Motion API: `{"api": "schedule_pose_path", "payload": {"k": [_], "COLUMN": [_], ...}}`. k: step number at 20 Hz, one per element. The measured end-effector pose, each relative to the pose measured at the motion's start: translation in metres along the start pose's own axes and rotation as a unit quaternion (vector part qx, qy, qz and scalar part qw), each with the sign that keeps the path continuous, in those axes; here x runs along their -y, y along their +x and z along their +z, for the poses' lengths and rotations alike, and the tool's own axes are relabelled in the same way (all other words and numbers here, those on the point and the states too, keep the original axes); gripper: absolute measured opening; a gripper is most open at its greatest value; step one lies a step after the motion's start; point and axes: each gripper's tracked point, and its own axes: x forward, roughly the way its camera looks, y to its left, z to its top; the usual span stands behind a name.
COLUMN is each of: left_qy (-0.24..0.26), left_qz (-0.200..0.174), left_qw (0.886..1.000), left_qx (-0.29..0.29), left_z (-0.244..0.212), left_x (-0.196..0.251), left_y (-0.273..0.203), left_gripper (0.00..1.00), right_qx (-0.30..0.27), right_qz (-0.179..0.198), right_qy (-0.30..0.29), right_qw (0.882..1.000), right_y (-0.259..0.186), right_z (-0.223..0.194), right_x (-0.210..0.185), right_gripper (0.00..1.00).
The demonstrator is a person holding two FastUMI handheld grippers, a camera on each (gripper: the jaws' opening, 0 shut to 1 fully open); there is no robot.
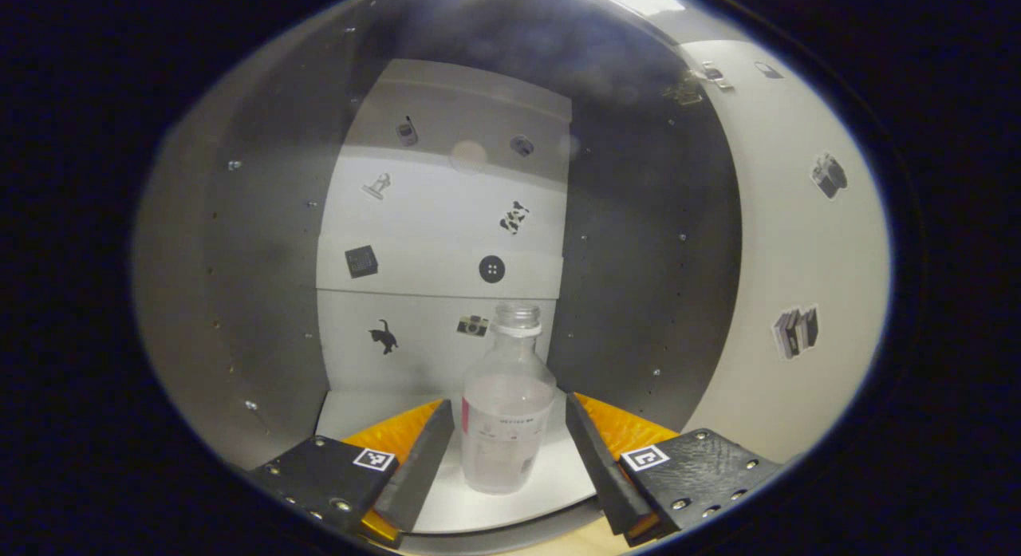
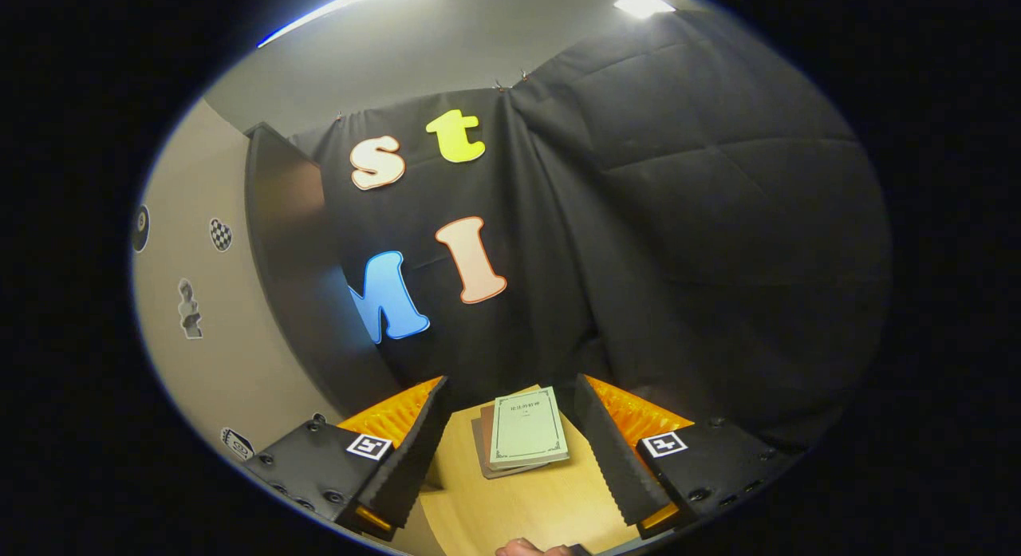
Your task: Open the cabinet door with the right hand, grasp the bottle in the cabinet with the left hand and place it on the coaster, then close the cabinet door with the right hand.
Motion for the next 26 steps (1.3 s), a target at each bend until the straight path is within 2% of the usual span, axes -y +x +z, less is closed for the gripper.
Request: {"api": "schedule_pose_path", "payload": {"k": [2, 4, 10, 13, 16, 21, 26], "left_qy": [0.012, 0.020, 0.003, 0.014, 0.030, 0.053, 0.064], "left_qz": [0.001, -0.005, -0.013, -0.004, 0.001, 0.020, 0.046], "left_qw": [1.000, 1.000, 1.000, 1.000, 1.000, 0.998, 0.997], "left_qx": [0.001, -0.002, 0.009, 0.008, 0.001, 0.002, 0.019], "left_z": [0.001, -0.003, -0.004, -0.004, -0.005, -0.004, 0.006], "left_x": [-0.002, 0.000, 0.002, -0.001, -0.001, 0.004, 0.003], "left_y": [0.011, 0.022, 0.032, 0.031, 0.031, 0.016, -0.027], "left_gripper": [0.87, 0.87, 0.86, 0.75, 0.74, 0.71, 0.70], "right_qx": [0.006, 0.007, 0.005, 0.001, 0.002, -0.010, -0.022], "right_qz": [0.005, -0.006, -0.007, -0.006, 0.001, 0.029, 0.070], "right_qy": [0.004, -0.012, 0.000, 0.008, -0.009, -0.033, -0.079], "right_qw": [1.000, 1.000, 1.000, 1.000, 1.000, 0.999, 0.994], "right_y": [-0.002, 0.000, 0.002, 0.003, 0.004, 0.015, 0.028], "right_z": [0.000, -0.002, -0.008, -0.012, -0.011, -0.016, -0.020], "right_x": [-0.001, 0.007, 0.012, 0.012, 0.009, -0.003, -0.023], "right_gripper": [0.98, 0.98, 0.98, 0.98, 0.98, 0.98, 0.98]}}
